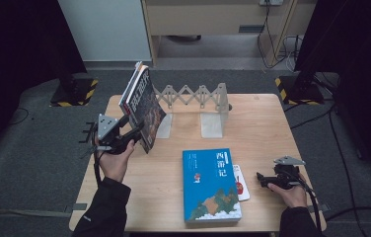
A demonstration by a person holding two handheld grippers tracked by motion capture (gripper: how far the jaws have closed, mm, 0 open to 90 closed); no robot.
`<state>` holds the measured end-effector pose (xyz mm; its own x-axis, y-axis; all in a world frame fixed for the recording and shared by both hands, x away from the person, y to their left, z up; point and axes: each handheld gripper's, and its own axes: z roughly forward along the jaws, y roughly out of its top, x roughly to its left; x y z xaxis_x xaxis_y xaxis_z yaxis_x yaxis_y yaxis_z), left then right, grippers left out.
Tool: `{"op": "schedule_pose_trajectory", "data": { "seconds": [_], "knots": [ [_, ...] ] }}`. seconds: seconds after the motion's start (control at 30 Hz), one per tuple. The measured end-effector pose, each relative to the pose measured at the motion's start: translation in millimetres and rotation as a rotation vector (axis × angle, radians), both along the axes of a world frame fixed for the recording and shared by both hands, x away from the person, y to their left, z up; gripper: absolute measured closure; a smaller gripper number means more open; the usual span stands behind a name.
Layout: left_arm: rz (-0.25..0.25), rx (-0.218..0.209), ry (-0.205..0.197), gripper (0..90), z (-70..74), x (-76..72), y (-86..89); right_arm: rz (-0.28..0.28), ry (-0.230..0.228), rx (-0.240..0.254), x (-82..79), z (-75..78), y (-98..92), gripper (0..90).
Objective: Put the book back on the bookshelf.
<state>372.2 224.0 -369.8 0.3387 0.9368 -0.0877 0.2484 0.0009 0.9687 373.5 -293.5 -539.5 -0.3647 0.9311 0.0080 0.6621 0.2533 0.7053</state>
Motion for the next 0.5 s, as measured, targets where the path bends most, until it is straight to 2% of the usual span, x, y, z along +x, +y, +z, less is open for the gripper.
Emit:
{"op": "schedule_pose_trajectory", "data": {
  "seconds": [0.17, 0.3, 0.4, 0.5],
  "knots": [
    [-0.041, 0.006, 0.033, 38.8, -11.2, -10.3, -2.3, 0.0, 0.0, 0.0, 0.0, 0.0, 0.1, 0.7],
    [-0.077, 0.022, 0.074, 37.2, -24.8, -15.3, -9.9, -0.008, 0.003, -0.002, 0.3, 0.1, 0.4, 0.2],
    [-0.112, 0.014, 0.119, 35.8, -35.0, -17.1, -15.8, -0.008, 0.003, -0.002, 0.3, 0.1, 0.4, 0.2],
    [-0.132, 0.032, 0.143, 34.7, -41.9, -17.1, -20.8, -0.008, 0.004, -0.002, 0.3, 0.1, 0.4, 0.2]
  ]
}}
